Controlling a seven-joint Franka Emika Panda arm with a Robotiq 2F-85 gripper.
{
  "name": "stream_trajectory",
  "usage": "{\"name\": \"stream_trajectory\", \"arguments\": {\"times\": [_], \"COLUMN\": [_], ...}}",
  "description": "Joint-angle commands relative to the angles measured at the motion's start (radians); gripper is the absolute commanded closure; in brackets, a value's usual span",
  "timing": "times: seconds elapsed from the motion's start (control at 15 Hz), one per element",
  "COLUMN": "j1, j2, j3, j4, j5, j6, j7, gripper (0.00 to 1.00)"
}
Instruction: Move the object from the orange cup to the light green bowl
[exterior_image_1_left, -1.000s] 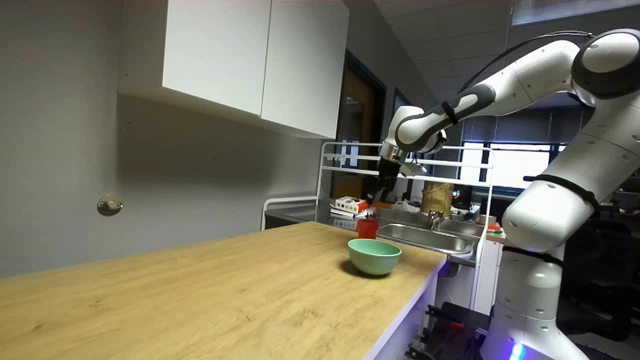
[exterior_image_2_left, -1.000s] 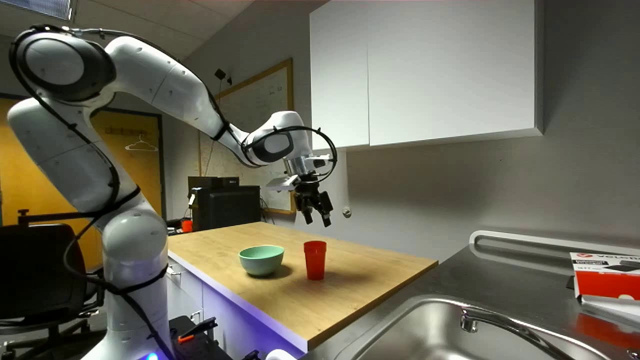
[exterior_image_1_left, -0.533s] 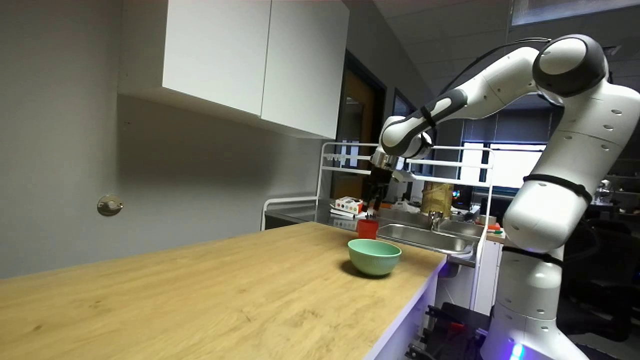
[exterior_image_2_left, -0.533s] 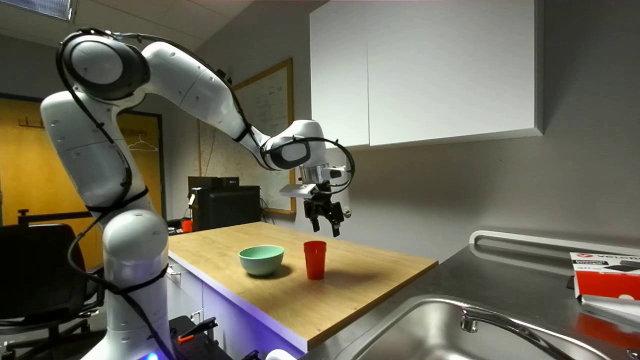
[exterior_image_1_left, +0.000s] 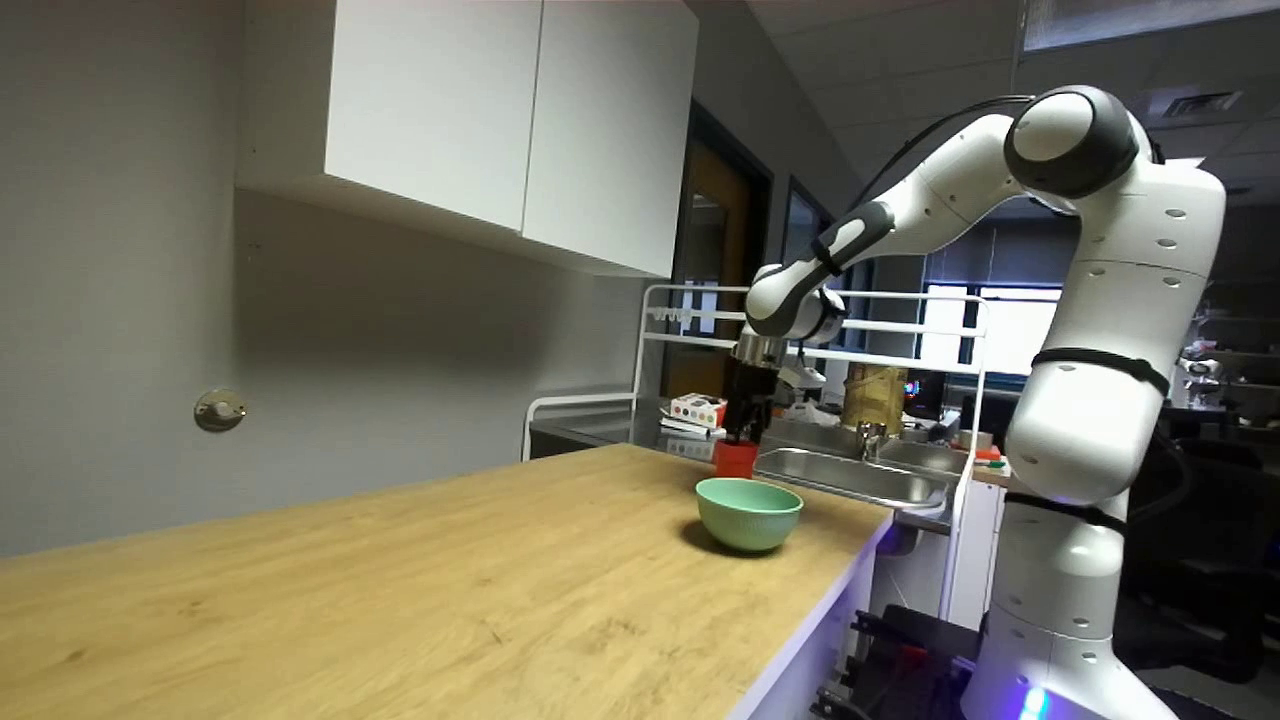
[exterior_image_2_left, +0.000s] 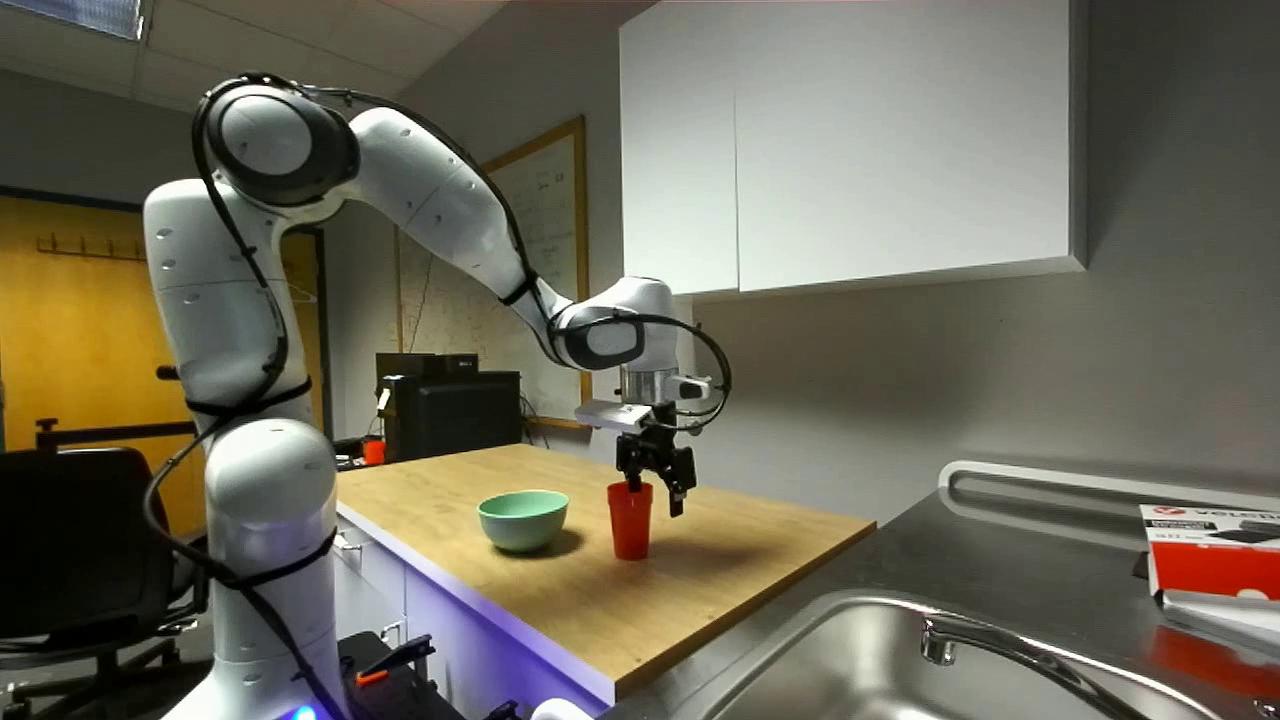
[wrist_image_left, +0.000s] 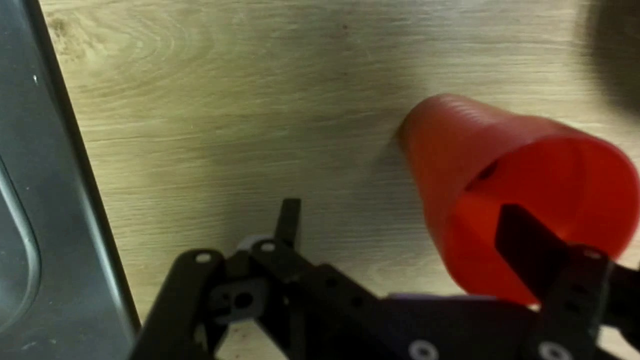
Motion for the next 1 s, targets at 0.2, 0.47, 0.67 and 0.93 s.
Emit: {"name": "stream_trajectory", "arguments": {"times": [0.2, 0.47, 0.67, 0.93], "j1": [-0.032, -0.034, -0.026, -0.009], "j2": [0.038, 0.020, 0.001, -0.045], "j3": [-0.007, 0.008, 0.032, 0.088], "j4": [0.042, 0.041, 0.034, 0.007], "j5": [0.013, -0.019, -0.051, -0.097], "j6": [-0.035, -0.034, -0.025, -0.014], "j7": [-0.033, 0.001, 0.046, 0.141], "gripper": [0.50, 0.79, 0.99, 0.97]}}
